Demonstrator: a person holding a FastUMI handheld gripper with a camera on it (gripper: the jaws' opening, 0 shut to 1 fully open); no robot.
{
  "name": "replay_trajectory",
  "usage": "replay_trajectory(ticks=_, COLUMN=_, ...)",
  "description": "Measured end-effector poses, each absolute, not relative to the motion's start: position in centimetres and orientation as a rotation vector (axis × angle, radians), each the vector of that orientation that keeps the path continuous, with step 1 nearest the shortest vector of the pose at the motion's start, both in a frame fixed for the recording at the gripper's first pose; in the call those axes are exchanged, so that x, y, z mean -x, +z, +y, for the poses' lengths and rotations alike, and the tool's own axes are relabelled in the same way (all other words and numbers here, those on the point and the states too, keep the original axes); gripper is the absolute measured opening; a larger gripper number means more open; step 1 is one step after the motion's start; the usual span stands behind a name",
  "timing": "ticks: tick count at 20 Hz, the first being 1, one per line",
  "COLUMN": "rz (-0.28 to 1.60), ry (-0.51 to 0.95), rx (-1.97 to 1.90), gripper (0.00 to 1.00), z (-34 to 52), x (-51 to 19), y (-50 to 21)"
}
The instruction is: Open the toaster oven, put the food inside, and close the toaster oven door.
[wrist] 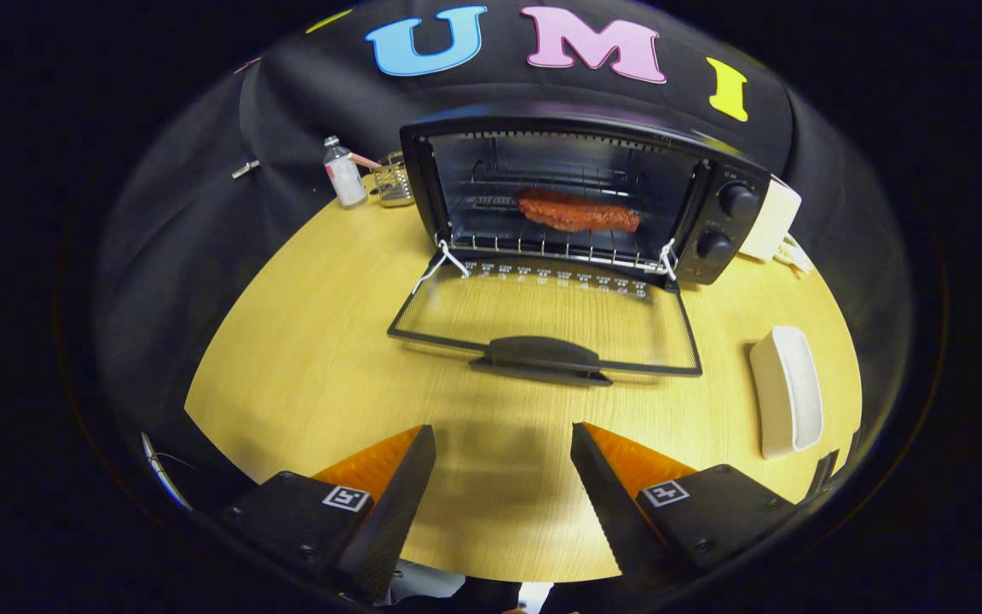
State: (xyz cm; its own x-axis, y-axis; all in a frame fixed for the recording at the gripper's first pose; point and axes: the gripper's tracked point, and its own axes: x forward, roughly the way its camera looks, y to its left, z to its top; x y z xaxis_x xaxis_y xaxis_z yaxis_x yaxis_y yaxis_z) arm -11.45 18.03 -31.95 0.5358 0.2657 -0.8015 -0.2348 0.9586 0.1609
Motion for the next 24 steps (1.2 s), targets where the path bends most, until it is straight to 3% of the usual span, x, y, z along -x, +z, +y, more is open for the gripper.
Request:
replay_trajectory(ticks=8, rz=1.101, ry=0.213, rx=-0.026, gripper=0.99, z=16.9, x=12.1, y=-37.2)
replay_trajectory(ticks=24, rz=0.986, ry=0.084, rx=-0.073, gripper=0.99, z=16.3, x=4.7, y=-35.0)
